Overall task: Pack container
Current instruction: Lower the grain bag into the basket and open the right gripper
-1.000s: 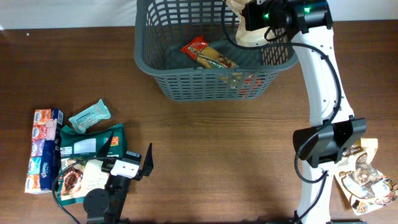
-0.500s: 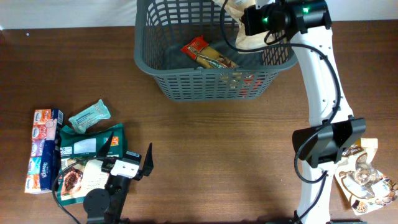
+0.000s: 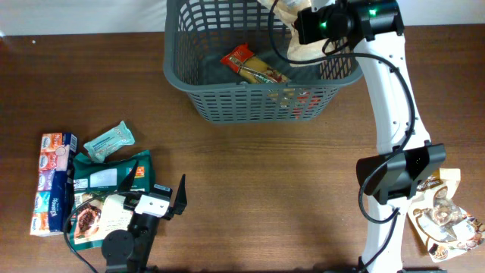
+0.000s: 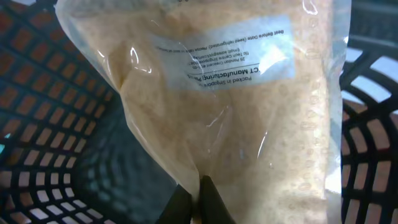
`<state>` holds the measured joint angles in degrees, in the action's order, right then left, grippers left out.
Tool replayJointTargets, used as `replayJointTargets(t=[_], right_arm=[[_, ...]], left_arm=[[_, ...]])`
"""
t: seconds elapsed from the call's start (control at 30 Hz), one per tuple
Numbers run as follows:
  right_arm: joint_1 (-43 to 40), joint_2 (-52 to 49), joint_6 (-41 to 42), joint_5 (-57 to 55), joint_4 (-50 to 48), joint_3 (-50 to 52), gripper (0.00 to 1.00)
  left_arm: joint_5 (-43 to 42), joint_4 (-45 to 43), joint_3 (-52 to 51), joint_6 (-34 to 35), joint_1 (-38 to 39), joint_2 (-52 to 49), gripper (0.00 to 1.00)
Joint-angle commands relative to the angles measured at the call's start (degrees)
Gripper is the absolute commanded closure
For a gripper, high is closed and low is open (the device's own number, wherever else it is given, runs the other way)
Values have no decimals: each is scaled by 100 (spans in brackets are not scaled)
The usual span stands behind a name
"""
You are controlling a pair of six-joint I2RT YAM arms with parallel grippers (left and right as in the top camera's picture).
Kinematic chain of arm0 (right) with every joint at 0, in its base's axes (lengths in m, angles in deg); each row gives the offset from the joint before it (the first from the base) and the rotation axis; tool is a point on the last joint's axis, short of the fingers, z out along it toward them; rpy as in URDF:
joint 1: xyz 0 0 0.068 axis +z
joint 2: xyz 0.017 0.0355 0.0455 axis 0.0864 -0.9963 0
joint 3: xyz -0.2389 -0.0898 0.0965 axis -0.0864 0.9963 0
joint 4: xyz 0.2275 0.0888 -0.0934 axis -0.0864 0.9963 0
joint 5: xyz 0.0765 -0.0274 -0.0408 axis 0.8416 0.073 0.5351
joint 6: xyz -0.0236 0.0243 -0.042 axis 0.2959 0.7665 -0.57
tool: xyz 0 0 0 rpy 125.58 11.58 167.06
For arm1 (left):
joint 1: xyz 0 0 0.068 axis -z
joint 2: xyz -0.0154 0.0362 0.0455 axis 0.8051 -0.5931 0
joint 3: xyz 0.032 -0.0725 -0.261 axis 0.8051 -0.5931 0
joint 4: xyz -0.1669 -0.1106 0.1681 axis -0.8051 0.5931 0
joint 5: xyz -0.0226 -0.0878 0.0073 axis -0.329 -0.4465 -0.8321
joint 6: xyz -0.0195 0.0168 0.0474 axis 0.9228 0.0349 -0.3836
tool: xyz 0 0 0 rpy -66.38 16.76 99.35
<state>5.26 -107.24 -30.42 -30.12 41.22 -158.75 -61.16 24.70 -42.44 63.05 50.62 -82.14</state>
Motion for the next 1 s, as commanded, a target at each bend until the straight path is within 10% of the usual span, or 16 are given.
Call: replayJointTargets(t=[0.0,0.53,0.73,0.97], right_arm=[[66,24,-39,31,144,20,96],[66,-9,-168,31,256,20,96],[66,-9,-168,31,221,20,65],[66,-9,-186,28,208,17,63]], left_arm=[[20,46,-11,57,24,39,1],[17,46,-11,57,24,39,1],[17,46,-11,57,24,39,1],[17,46,-11,57,24,39,1]])
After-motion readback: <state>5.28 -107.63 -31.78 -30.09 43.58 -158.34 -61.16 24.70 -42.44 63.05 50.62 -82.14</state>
